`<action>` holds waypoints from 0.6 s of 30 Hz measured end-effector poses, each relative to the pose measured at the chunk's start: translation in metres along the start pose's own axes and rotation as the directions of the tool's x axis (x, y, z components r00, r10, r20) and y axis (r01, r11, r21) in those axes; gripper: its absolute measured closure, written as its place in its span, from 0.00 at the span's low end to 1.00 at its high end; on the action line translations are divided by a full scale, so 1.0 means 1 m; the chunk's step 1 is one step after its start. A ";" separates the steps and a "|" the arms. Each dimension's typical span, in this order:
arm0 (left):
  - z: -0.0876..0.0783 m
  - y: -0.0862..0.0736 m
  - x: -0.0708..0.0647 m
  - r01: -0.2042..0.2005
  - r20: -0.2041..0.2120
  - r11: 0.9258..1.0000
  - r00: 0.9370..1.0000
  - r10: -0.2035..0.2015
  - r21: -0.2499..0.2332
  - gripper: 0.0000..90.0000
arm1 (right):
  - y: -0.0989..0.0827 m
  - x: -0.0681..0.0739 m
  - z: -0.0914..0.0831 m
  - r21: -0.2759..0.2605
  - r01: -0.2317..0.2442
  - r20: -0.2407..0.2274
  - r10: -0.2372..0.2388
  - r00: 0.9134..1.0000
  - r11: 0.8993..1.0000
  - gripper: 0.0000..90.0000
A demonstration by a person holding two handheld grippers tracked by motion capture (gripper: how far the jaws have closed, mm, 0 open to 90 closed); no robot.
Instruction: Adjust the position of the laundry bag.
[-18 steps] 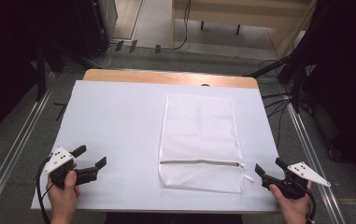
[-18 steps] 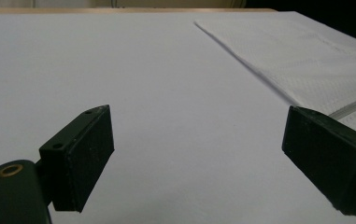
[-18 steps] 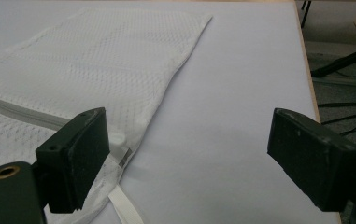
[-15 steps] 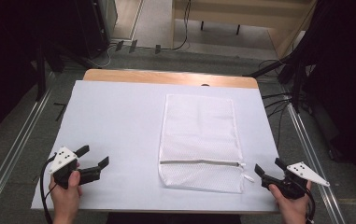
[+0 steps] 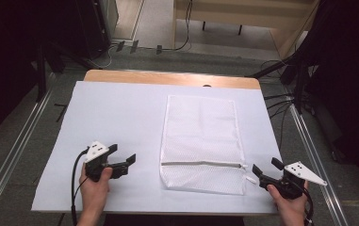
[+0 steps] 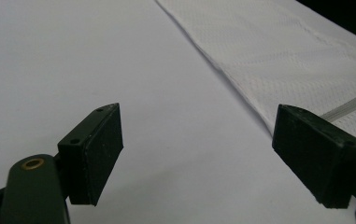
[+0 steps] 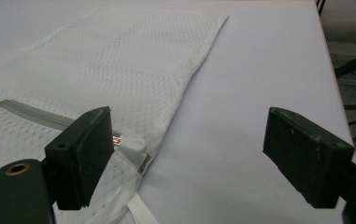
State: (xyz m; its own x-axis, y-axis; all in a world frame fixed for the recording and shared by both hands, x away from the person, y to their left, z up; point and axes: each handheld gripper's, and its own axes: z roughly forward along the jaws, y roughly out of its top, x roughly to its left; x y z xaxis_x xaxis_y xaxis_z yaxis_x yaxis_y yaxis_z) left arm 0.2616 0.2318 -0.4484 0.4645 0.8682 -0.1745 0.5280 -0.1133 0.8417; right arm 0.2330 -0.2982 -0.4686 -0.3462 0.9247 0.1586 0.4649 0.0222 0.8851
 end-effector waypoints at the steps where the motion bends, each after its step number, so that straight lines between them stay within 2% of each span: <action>1: 0.000 0.000 0.000 0.000 0.000 1.000 1.000 0.000 0.000 0.19 | 0.000 0.001 0.001 -0.001 0.001 -0.001 -0.001 1.000 1.000 0.19; 2: 0.013 0.006 -0.008 -0.013 -0.004 0.999 1.000 0.013 0.030 0.19 | 0.000 0.001 0.001 0.002 0.002 -0.004 -0.002 1.000 1.000 0.19; 4: 0.019 0.009 -0.011 -0.008 -0.004 0.999 1.000 0.008 0.040 0.21 | 0.000 0.001 0.001 0.003 0.005 -0.004 -0.005 1.000 1.000 0.20; 5: 0.026 0.012 -0.014 0.002 -0.001 0.999 1.000 -0.002 0.054 0.22 | 0.000 0.002 0.002 0.005 0.004 -0.006 -0.004 1.000 1.000 0.20; 6: 0.034 0.015 -0.017 0.012 -0.010 0.997 1.000 -0.011 0.071 0.29 | 0.000 0.001 0.002 0.008 0.006 -0.011 -0.006 1.000 1.000 0.21; 7: 0.042 0.017 -0.020 0.021 -0.020 0.996 1.000 -0.019 0.089 0.29 | 0.000 0.001 0.002 0.008 0.006 -0.011 -0.006 1.000 1.000 0.21; 8: 0.057 0.022 -0.026 0.037 -0.033 0.991 0.999 -0.033 0.129 0.35 | -0.001 0.000 0.002 0.010 0.003 -0.011 -0.003 1.000 1.000 0.22; 9: 0.057 0.022 -0.026 0.037 -0.033 0.991 0.999 -0.033 0.129 0.36 | -0.001 0.000 0.002 0.009 0.003 -0.012 -0.003 1.000 1.000 0.22; 12: 0.073 0.028 -0.032 0.063 0.005 0.987 0.998 -0.065 0.150 0.39 | -0.002 0.000 0.001 0.010 0.004 -0.010 -0.004 1.000 1.000 0.22; 13: 0.078 0.030 -0.034 0.060 0.005 0.987 0.998 -0.061 0.151 0.41 | -0.002 0.000 0.000 0.011 0.000 -0.010 0.000 1.000 1.000 0.22; 14: 0.084 0.034 -0.038 0.075 0.012 0.988 0.997 -0.077 0.137 0.44 | -0.002 -0.001 -0.001 0.008 0.002 -0.011 -0.002 1.000 1.000 0.23; 17: 0.091 0.037 -0.040 0.076 0.013 0.987 0.997 -0.079 0.139 0.45 | -0.003 -0.003 -0.001 0.010 -0.005 -0.010 0.005 1.000 1.000 0.23; 18: 0.098 0.040 -0.043 0.075 0.001 0.984 0.997 -0.076 0.160 0.46 | -0.003 -0.003 -0.001 0.012 -0.005 -0.008 0.005 1.000 1.000 0.23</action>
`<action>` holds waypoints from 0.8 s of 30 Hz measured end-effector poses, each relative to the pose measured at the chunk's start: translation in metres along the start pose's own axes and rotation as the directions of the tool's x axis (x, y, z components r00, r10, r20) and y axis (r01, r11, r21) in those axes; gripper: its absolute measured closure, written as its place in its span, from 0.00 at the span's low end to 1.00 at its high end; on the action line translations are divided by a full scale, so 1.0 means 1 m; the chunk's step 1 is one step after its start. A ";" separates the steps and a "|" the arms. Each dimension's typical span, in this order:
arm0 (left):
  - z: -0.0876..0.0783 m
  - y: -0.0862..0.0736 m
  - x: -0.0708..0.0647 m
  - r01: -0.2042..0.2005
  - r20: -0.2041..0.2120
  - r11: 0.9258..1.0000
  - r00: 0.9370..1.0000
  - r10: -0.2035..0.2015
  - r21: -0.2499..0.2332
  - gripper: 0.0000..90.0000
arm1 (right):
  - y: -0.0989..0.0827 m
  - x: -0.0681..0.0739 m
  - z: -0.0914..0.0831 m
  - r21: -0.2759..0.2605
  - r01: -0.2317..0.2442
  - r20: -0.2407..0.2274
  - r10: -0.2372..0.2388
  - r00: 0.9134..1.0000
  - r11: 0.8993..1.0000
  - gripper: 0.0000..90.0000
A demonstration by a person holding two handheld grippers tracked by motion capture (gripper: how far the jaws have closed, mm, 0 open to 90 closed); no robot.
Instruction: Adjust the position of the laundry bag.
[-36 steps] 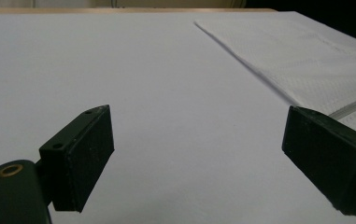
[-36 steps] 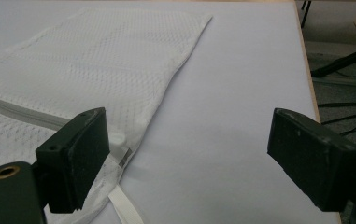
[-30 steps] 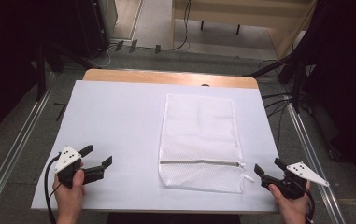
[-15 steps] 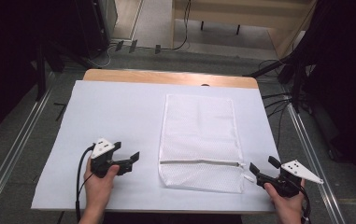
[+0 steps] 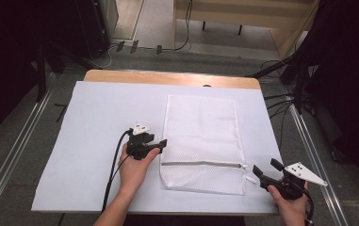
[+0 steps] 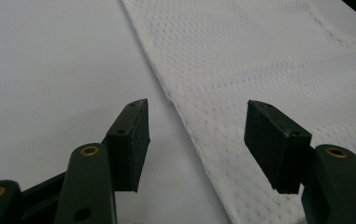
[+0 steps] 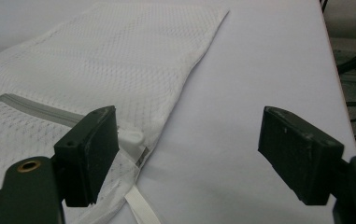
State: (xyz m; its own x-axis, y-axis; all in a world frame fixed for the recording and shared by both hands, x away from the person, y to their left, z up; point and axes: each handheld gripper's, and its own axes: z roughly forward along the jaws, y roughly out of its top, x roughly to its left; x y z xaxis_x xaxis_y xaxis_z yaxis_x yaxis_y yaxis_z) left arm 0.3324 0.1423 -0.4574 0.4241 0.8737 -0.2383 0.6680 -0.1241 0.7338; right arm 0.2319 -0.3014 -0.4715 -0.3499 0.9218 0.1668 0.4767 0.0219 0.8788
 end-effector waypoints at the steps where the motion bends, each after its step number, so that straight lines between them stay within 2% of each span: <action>1: 0.003 0.001 -0.001 -0.007 -0.008 1.000 1.000 0.007 0.014 0.46 | 0.000 0.000 0.000 0.000 0.000 0.000 0.000 1.000 1.000 0.23; 3: 0.007 0.002 -0.002 -0.008 -0.014 1.000 1.000 0.009 0.023 0.49 | -0.001 0.000 0.000 0.002 -0.002 0.002 0.002 1.000 1.000 0.23; 6: 0.016 0.002 -0.008 -0.031 -0.047 0.998 0.998 0.034 0.059 0.54 | -0.001 0.000 -0.001 0.006 0.005 0.004 -0.005 1.000 1.000 0.23; 8: 0.020 0.001 -0.011 -0.030 -0.076 0.997 0.996 0.036 0.077 0.56 | -0.002 0.000 0.000 0.010 0.007 0.005 -0.007 1.000 1.000 0.23; 9: 0.020 0.001 -0.011 -0.030 -0.076 0.997 0.996 0.036 0.077 0.57 | -0.002 0.000 0.000 0.010 0.007 0.005 -0.007 1.000 1.000 0.23; 10: 0.021 0.000 -0.014 -0.050 -0.115 0.996 0.992 0.059 0.077 0.60 | -0.002 0.001 0.001 0.012 0.010 0.004 -0.010 1.000 1.000 0.23; 11: 0.021 0.000 -0.014 -0.050 -0.115 0.996 0.992 0.059 0.077 0.64 | -0.002 0.001 0.001 0.017 0.012 0.004 -0.012 1.000 1.000 0.23; 13: 0.022 0.000 -0.017 -0.076 -0.152 0.994 0.984 0.088 0.081 0.74 | -0.003 0.002 0.003 0.020 0.012 0.003 -0.012 1.000 1.000 0.23; 14: 0.022 -0.001 -0.017 -0.096 -0.157 0.992 0.982 0.108 0.083 0.79 | -0.003 0.002 0.003 0.024 0.012 0.001 -0.012 1.000 1.000 0.24; 15: 0.022 -0.001 -0.017 -0.096 -0.157 0.992 0.982 0.108 0.083 0.85 | -0.003 0.002 0.003 0.024 0.012 0.001 -0.012 1.000 1.000 0.24; 16: 0.021 -0.001 -0.016 -0.087 -0.113 0.992 0.989 0.097 0.087 0.92 | -0.003 0.003 0.005 0.027 0.013 -0.002 -0.013 1.000 1.000 0.24; 18: 0.021 -0.001 -0.017 -0.100 -0.106 0.991 0.988 0.108 0.085 0.98 | -0.003 0.004 0.006 0.031 0.015 -0.007 -0.015 1.000 0.999 0.24; 24: 0.017 -0.001 -0.011 -0.089 -0.067 0.992 0.993 0.095 0.084 1.00 | -0.003 0.005 0.007 0.038 0.019 -0.011 -0.019 1.000 0.999 0.24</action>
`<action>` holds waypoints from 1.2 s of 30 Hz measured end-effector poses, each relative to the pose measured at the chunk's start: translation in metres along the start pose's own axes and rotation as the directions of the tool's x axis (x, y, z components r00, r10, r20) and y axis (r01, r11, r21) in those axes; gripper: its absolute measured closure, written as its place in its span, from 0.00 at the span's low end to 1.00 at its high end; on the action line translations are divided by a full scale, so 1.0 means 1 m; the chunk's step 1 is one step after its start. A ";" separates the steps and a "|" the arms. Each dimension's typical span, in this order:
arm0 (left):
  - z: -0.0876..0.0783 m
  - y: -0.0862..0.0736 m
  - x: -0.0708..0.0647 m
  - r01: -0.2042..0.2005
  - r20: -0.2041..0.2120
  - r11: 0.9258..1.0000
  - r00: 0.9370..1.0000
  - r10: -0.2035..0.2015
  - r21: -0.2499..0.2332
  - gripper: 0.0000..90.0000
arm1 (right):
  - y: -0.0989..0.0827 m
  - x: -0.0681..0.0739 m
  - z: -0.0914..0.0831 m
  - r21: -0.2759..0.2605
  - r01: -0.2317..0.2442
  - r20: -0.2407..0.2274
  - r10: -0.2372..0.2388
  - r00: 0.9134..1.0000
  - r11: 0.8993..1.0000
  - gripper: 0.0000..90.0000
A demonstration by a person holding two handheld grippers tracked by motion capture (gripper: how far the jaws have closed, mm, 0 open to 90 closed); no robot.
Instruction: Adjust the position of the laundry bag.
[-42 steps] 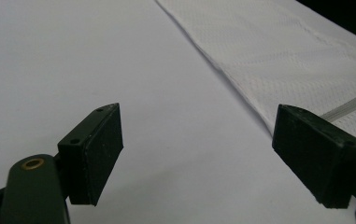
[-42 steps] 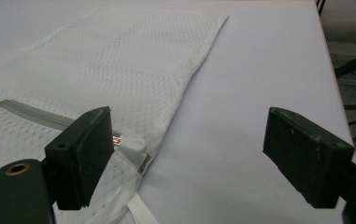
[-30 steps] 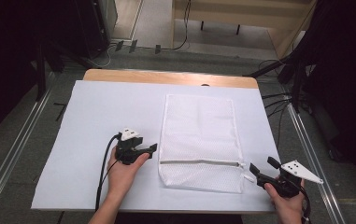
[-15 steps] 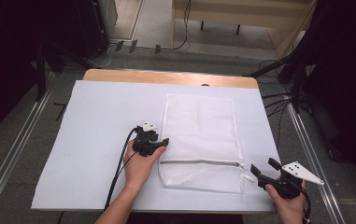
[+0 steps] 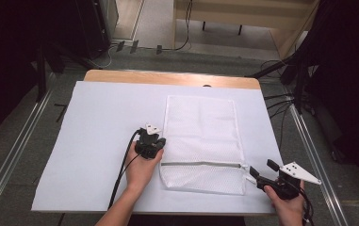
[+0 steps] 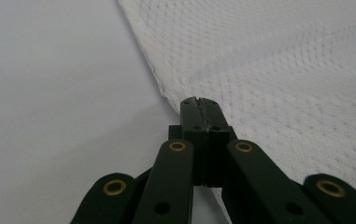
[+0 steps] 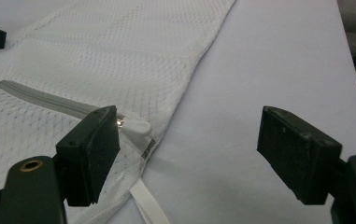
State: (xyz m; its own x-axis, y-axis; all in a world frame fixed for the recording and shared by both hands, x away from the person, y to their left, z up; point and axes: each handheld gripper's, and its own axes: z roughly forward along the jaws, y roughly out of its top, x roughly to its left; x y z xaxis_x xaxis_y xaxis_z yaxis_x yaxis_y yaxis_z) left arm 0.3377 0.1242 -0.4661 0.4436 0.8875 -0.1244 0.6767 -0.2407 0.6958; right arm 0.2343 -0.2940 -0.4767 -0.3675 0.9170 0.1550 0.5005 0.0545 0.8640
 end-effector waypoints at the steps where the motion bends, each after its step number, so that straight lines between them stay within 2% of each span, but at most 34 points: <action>1: -0.002 0.000 0.001 0.000 0.004 1.000 1.000 0.000 -0.001 1.00 | 0.000 0.000 0.000 0.001 -0.001 0.001 0.001 1.000 1.000 0.24; 5: -0.008 -0.003 0.005 0.022 0.027 1.000 0.999 -0.022 -0.020 1.00 | 0.000 -0.001 -0.001 -0.005 0.002 0.002 -0.002 1.000 1.000 0.24; 11: -0.016 -0.009 0.014 0.041 0.027 0.999 0.999 -0.041 -0.026 1.00 | 0.001 0.000 -0.002 -0.015 0.003 0.004 -0.003 1.000 1.000 0.24; 12: -0.020 -0.012 0.018 0.057 0.028 0.998 0.998 -0.056 -0.036 1.00 | 0.001 0.001 -0.002 -0.015 0.004 0.005 -0.004 1.000 1.000 0.24; 21: -0.042 -0.028 0.042 0.084 0.009 0.995 0.996 -0.084 -0.054 1.00 | 0.001 0.004 -0.003 -0.015 0.007 -0.004 -0.007 1.000 1.000 0.24; 22: -0.048 -0.032 0.049 0.100 0.014 0.993 0.995 -0.099 -0.059 1.00 | 0.001 0.005 -0.002 -0.016 0.014 -0.005 -0.014 1.000 1.000 0.24; 25: -0.054 -0.035 0.056 0.113 0.027 0.992 0.993 -0.111 -0.062 1.00 | 0.002 0.007 -0.002 -0.015 0.010 -0.004 -0.010 1.000 1.000 0.24; 27: -0.059 -0.039 0.060 0.112 0.021 0.992 0.994 -0.111 -0.066 1.00 | 0.003 0.011 -0.002 -0.023 -0.001 -0.017 0.001 1.000 1.000 0.24; 30: -0.073 -0.046 0.073 0.142 0.019 0.986 0.990 -0.140 -0.089 1.00 | 0.005 0.018 -0.003 -0.033 0.009 -0.028 -0.010 1.000 0.999 0.24; 31: -0.073 -0.046 0.073 0.142 0.019 0.986 0.990 -0.140 -0.089 1.00 | 0.005 0.018 -0.003 -0.033 0.009 -0.028 -0.010 1.000 0.999 0.24; 32: -0.078 -0.048 0.079 0.170 0.030 0.978 0.985 -0.168 -0.117 1.00 | 0.005 0.023 -0.002 -0.034 0.018 -0.037 -0.019 0.999 0.999 0.24; 34: -0.080 -0.050 0.082 0.176 0.032 0.975 0.984 -0.173 -0.134 1.00 | 0.005 0.028 -0.001 -0.032 0.019 -0.049 -0.020 0.999 0.999 0.24; 36: -0.076 -0.050 0.083 0.155 0.017 0.979 0.988 -0.154 -0.129 1.00 | 0.005 0.034 0.001 -0.029 0.027 -0.051 -0.028 0.998 0.999 0.25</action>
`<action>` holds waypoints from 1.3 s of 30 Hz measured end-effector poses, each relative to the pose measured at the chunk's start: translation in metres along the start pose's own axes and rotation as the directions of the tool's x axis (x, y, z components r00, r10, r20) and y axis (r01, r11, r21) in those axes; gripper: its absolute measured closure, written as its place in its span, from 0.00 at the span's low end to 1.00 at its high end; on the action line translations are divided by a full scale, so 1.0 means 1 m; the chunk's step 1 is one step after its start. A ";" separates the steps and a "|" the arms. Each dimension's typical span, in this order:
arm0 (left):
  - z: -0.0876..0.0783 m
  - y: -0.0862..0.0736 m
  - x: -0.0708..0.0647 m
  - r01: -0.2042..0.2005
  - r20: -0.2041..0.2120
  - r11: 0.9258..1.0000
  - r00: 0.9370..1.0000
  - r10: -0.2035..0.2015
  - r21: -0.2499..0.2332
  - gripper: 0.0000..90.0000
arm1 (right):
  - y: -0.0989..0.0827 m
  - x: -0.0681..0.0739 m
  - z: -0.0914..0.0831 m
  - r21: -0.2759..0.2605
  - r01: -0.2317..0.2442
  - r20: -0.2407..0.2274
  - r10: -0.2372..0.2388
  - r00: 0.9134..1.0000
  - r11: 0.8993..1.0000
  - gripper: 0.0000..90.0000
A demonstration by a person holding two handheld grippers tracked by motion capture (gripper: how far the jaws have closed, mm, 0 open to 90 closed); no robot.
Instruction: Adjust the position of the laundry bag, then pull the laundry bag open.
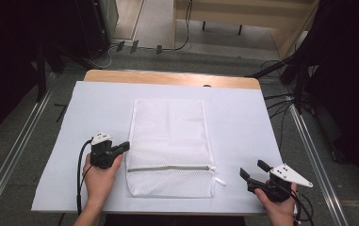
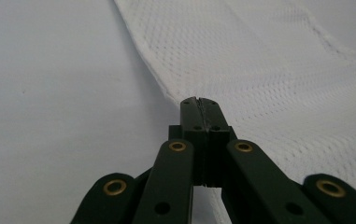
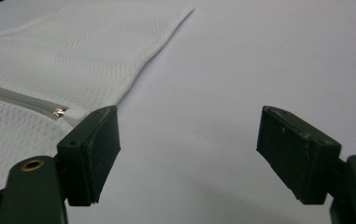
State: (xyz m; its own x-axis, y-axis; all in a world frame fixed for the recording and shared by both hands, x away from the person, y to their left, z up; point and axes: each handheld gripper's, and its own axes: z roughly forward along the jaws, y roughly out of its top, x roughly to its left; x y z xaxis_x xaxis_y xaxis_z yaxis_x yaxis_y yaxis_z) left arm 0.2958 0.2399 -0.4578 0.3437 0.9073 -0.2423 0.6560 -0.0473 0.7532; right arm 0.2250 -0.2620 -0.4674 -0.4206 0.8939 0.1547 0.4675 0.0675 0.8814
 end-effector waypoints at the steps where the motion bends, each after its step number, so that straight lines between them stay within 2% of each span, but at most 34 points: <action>1: 0.000 0.000 0.000 0.000 0.000 1.000 1.000 0.000 0.000 1.00 | 0.000 0.000 0.000 0.000 0.000 0.000 0.000 1.000 1.000 0.25; 2: 0.004 -0.001 0.002 -0.004 -0.044 1.000 0.999 0.004 -0.008 1.00 | 0.001 0.008 0.002 -0.003 0.019 -0.013 -0.019 1.000 1.000 0.35; 3: 0.004 -0.001 0.002 -0.004 -0.044 1.000 0.999 0.004 -0.008 1.00 | 0.001 0.008 0.002 -0.003 0.019 -0.013 -0.019 1.000 1.000 0.35; 4: 0.005 -0.001 0.004 0.015 -0.054 0.999 0.998 -0.017 -0.028 0.96 | 0.003 0.016 0.003 -0.011 0.033 -0.051 -0.033 0.998 0.999 0.39; 5: 0.005 -0.001 0.004 0.015 -0.054 0.999 0.998 -0.017 -0.028 0.84 | 0.003 0.016 0.003 -0.011 0.033 -0.051 -0.033 0.998 0.999 0.39; 6: 0.005 -0.001 0.004 0.005 -0.055 0.999 0.998 -0.007 -0.034 0.84 | 0.004 0.019 0.004 -0.011 0.034 -0.066 -0.035 0.997 0.999 0.41; 7: 0.001 -0.002 0.002 -0.022 -0.065 0.998 0.998 0.018 -0.057 0.66 | 0.006 0.025 0.006 -0.010 0.026 -0.099 -0.027 0.995 1.000 0.47; 8: -0.003 -0.003 0.001 -0.020 -0.071 0.997 0.997 0.015 -0.072 0.61 | 0.006 0.028 0.007 -0.004 0.023 -0.109 -0.023 0.994 1.000 0.52; 9: -0.003 -0.003 0.001 -0.020 -0.071 0.997 0.997 0.015 -0.072 0.55 | 0.006 0.028 0.007 -0.004 0.023 -0.109 -0.023 0.994 1.000 0.52; 10: -0.008 -0.003 0.001 -0.011 -0.070 0.996 0.998 0.005 -0.084 0.55 | 0.007 0.031 0.007 0.009 0.020 -0.107 -0.019 0.994 1.000 0.58; 11: -0.013 -0.003 0.001 -0.004 -0.067 0.996 0.998 -0.002 -0.094 0.53 | 0.008 0.033 0.007 0.019 0.019 -0.097 -0.017 0.995 1.000 0.60; 12: -0.022 -0.005 0.000 0.002 -0.052 0.994 0.999 -0.008 -0.108 0.52 | 0.009 0.034 0.008 0.036 -0.001 -0.089 0.004 0.996 0.999 0.62; 14: -0.028 -0.007 -0.004 -0.013 -0.047 0.993 0.999 0.007 -0.114 0.52 | 0.007 0.034 0.009 0.038 -0.014 -0.115 0.018 0.993 0.999 0.64; 17: -0.032 -0.008 -0.009 -0.025 -0.040 0.993 0.999 0.020 -0.118 0.51 | 0.006 0.035 0.012 0.051 0.011 -0.134 -0.004 0.991 0.999 0.68; 18: -0.033 -0.009 -0.015 -0.033 -0.023 0.992 0.999 0.031 -0.123 0.51 | 0.004 0.035 0.016 0.065 0.006 -0.193 0.007 0.981 0.998 0.70; 19: -0.033 -0.009 -0.015 -0.033 -0.023 0.992 0.999 0.031 -0.123 0.51 | 0.004 0.035 0.016 0.065 0.006 -0.193 0.007 0.981 0.998 0.70; 20: -0.034 -0.009 -0.021 -0.043 -0.005 0.991 0.999 0.043 -0.123 0.51 | 0.002 0.036 0.018 0.057 -0.007 -0.205 0.019 0.979 0.998 0.71; 21: -0.034 -0.009 -0.021 -0.043 -0.005 0.991 0.999 0.043 -0.123 0.51 | 0.002 0.036 0.018 0.057 -0.007 -0.205 0.019 0.979 0.998 0.71; 22: -0.032 -0.009 -0.028 -0.056 0.014 0.991 0.998 0.058 -0.118 0.51 | 0.000 0.040 0.020 0.047 0.017 -0.189 -0.008 0.982 0.999 0.71; 23: -0.032 -0.009 -0.028 -0.056 0.014 0.991 0.998 0.058 -0.118 0.51 | 0.000 0.041 0.022 0.051 0.025 -0.183 -0.015 0.983 0.998 0.69; 26: -0.029 -0.013 -0.043 -0.086 0.051 0.991 0.994 0.092 -0.107 0.51 | 0.000 0.043 0.026 0.047 0.018 -0.193 -0.009 0.981 0.999 0.70; 29: -0.027 -0.013 -0.050 -0.097 0.066 0.990 0.992 0.104 -0.102 0.51 | 0.001 0.046 0.029 0.045 0.023 -0.183 -0.014 0.983 0.999 0.73; 31: -0.025 -0.014 -0.056 -0.107 0.087 0.989 0.989 0.116 -0.102 0.51 | 0.002 0.047 0.029 0.051 0.009 -0.201 0.001 0.980 0.999 0.71; 33: -0.020 -0.015 -0.066 -0.130 0.118 0.988 0.983 0.140 -0.088 0.51 | 0.001 0.049 0.032 0.074 0.020 -0.192 -0.006 0.981 0.997 0.64; 35: -0.019 -0.016 -0.069 -0.131 0.126 0.988 0.982 0.141 -0.085 0.51 | 0.001 0.049 0.033 0.087 0.016 -0.184 0.000 0.983 0.996 0.58; 36: -0.018 -0.017 -0.072 -0.135 0.129 0.988 0.981 0.145 -0.081 0.51 | 0.001 0.049 0.033 0.087 0.016 -0.184 0.000 0.983 0.996 0.58; 37: -0.015 -0.018 -0.077 -0.145 0.142 0.986 0.978 0.155 -0.076 0.51 | 0.001 0.050 0.034 0.110 0.015 -0.175 0.004 0.985 0.994 0.58; 39: -0.013 -0.018 -0.079 -0.144 0.148 0.987 0.977 0.153 -0.074 0.52 | 0.001 0.050 0.035 0.112 0.019 -0.179 0.002 0.984 0.994 0.59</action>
State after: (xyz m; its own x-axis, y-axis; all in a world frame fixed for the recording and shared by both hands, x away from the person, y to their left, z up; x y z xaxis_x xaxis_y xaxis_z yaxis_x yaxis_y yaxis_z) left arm 0.2478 0.1747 -0.4447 0.5358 0.8173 -0.2119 0.5481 -0.1458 0.8236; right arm 0.2312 -0.2018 -0.4747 -0.5520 0.8005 0.2335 0.5440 0.1334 0.8284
